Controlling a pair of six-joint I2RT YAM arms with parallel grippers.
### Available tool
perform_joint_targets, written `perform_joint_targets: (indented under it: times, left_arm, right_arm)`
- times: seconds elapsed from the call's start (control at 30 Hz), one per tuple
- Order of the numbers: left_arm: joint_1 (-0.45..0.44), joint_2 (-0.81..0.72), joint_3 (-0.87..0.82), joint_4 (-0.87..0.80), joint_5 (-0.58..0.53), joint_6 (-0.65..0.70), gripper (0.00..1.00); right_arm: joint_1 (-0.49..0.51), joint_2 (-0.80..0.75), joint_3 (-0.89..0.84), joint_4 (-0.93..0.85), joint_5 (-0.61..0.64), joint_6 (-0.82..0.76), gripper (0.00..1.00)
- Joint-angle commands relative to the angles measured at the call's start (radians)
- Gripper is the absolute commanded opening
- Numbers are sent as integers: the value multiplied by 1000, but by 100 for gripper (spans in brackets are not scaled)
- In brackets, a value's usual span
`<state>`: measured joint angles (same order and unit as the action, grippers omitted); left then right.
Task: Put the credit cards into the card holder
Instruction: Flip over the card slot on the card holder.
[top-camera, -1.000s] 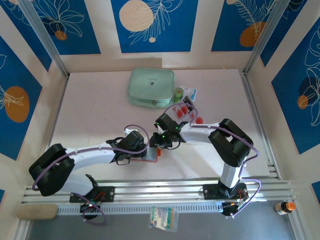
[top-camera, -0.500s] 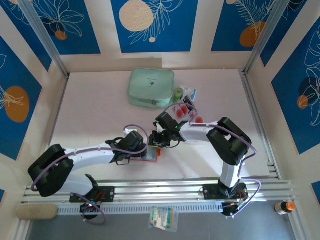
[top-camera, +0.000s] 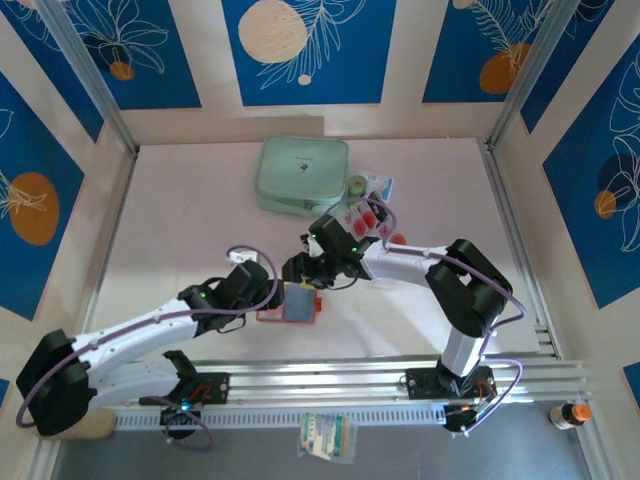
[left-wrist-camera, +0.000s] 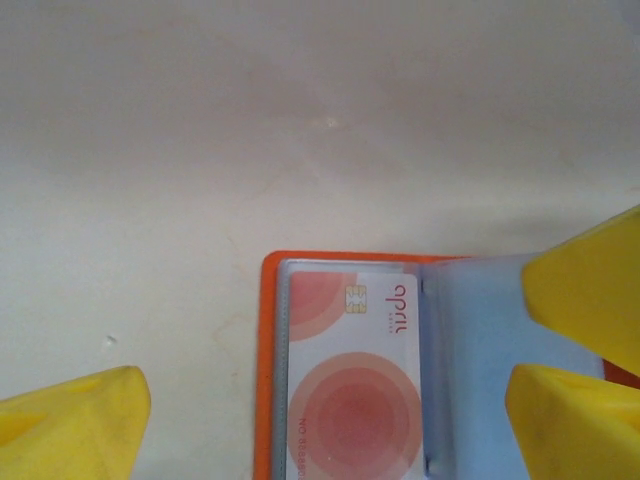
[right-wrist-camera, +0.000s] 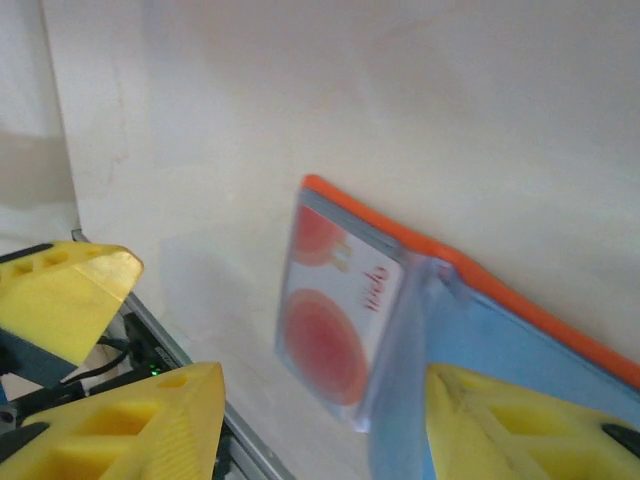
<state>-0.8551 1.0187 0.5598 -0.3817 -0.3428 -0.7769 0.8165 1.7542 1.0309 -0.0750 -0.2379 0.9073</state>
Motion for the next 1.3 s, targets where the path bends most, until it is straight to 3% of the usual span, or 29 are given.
perform_joint_targets:
  times: [0.0, 0.5, 1.03, 1.27]
  left_arm:
    - [3, -52, 31, -33, -49, 1, 92]
    - [9, -107, 12, -60, -61, 4, 92]
    - [9, 90, -90, 110, -14, -16, 92]
    - [10, 158, -85, 129, -26, -22, 92]
  right_arm:
    - [32, 47, 55, -19, -32, 18, 56]
    - [79, 270, 233, 4, -59, 74, 56]
    - [24, 136, 153, 31, -71, 83, 56]
    - [-2, -40, 32, -121, 55, 13, 56]
